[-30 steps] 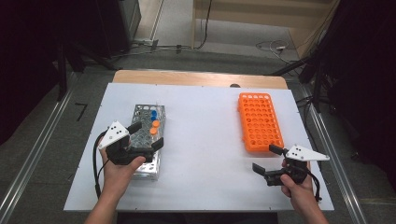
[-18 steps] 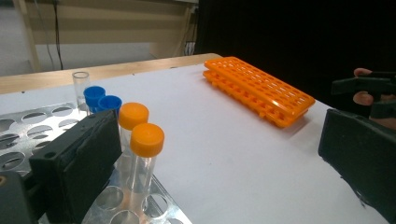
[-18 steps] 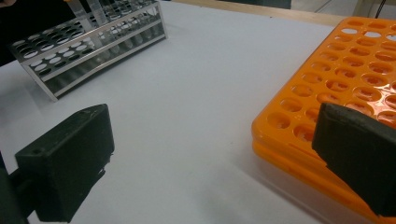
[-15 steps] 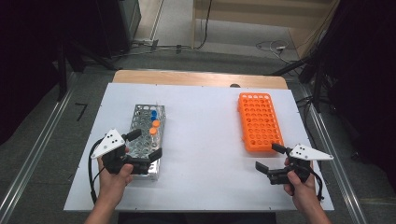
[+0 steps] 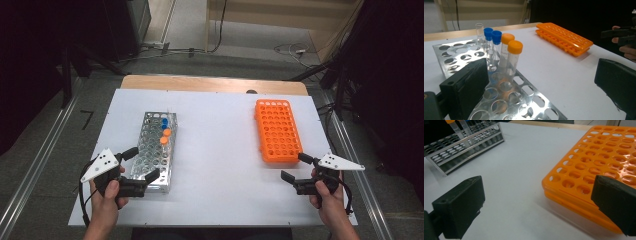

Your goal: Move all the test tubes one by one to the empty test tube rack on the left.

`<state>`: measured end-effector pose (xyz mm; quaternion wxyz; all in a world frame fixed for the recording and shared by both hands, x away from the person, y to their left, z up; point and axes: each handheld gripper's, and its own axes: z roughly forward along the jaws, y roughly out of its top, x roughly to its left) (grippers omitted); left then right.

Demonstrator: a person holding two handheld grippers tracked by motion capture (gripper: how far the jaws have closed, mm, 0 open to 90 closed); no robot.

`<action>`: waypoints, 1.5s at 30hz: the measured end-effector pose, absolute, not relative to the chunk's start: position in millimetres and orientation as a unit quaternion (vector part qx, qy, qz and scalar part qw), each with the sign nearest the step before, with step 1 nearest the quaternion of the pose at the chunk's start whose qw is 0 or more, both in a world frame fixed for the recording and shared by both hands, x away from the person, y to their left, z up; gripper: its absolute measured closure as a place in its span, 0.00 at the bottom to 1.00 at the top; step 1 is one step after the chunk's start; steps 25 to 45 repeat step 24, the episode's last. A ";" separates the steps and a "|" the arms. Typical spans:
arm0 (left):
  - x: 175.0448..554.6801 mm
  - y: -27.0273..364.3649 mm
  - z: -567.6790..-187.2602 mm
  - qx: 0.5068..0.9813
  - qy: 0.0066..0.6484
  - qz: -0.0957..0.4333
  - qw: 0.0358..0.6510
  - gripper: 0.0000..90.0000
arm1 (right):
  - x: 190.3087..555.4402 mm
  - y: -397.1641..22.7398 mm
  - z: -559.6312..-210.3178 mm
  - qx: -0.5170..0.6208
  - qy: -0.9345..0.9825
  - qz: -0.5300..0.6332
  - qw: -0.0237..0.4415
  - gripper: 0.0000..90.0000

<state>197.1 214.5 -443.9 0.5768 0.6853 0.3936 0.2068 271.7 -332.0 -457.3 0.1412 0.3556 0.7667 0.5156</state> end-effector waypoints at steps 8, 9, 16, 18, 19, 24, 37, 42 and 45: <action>191.4 232.0 -453.9 0.684 0.394 0.204 0.579 0.00 | 276.3 -349.3 -463.3 0.370 0.764 0.505 0.157 0.00; 191.6 232.7 -454.8 0.685 0.394 0.203 0.578 0.00 | 276.8 -351.3 -464.2 0.372 0.764 0.503 0.159 0.00; 192.6 237.3 -455.9 0.681 0.397 0.204 0.581 0.00 | 280.3 -359.3 -470.8 0.381 0.767 0.490 0.165 0.00; 192.9 237.6 -456.5 0.680 0.398 0.201 0.583 0.00 | 279.8 -359.1 -470.2 0.383 0.765 0.490 0.164 0.00; 193.1 237.6 -456.9 0.679 0.398 0.200 0.583 0.00 | 279.6 -358.8 -469.8 0.383 0.766 0.490 0.165 0.00; 193.1 237.8 -458.0 0.678 0.400 0.199 0.584 0.00 | 279.1 -356.9 -468.9 0.379 0.768 0.488 0.169 0.00; 193.1 237.8 -458.0 0.678 0.400 0.199 0.584 0.00 | 279.1 -356.9 -468.9 0.379 0.768 0.488 0.169 0.00; 193.1 237.8 -458.0 0.678 0.400 0.199 0.584 0.00 | 279.1 -356.9 -468.9 0.379 0.768 0.488 0.169 0.00; 193.1 237.8 -458.0 0.678 0.400 0.199 0.584 0.00 | 279.1 -356.9 -468.9 0.379 0.768 0.488 0.169 0.00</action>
